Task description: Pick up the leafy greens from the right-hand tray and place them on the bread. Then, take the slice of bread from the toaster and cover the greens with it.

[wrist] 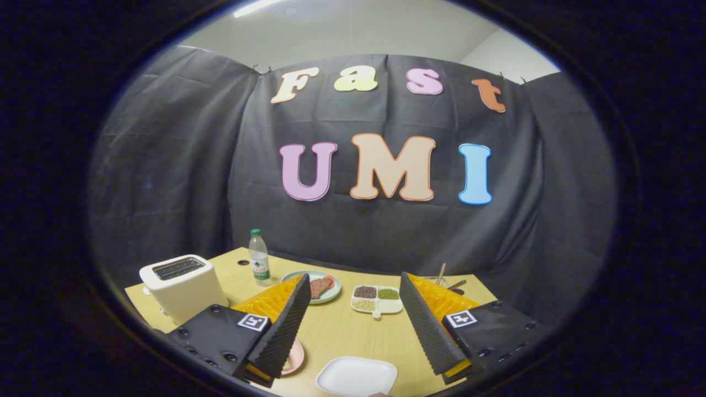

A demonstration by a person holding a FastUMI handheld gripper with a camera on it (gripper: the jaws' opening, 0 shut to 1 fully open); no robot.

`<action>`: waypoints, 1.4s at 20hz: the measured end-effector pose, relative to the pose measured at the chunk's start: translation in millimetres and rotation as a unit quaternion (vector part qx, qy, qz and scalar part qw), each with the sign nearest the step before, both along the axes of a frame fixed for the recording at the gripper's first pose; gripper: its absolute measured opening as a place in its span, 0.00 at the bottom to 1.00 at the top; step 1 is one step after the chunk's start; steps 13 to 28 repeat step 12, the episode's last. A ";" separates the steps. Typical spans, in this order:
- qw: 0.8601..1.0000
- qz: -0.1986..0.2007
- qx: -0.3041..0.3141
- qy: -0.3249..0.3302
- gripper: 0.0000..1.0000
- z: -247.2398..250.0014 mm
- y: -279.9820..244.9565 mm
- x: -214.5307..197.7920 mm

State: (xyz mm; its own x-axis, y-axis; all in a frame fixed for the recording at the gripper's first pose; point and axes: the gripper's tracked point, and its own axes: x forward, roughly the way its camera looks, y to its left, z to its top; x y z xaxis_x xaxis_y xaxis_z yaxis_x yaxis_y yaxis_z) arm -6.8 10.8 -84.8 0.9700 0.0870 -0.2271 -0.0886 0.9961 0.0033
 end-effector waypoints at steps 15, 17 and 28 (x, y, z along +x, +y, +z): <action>0.999 -0.023 -0.013 -0.047 1.00 34.4 -11.5 12.9; 0.999 -0.023 -0.013 -0.047 1.00 34.4 -11.5 12.9; 0.999 -0.023 -0.013 -0.047 1.00 34.4 -11.5 12.9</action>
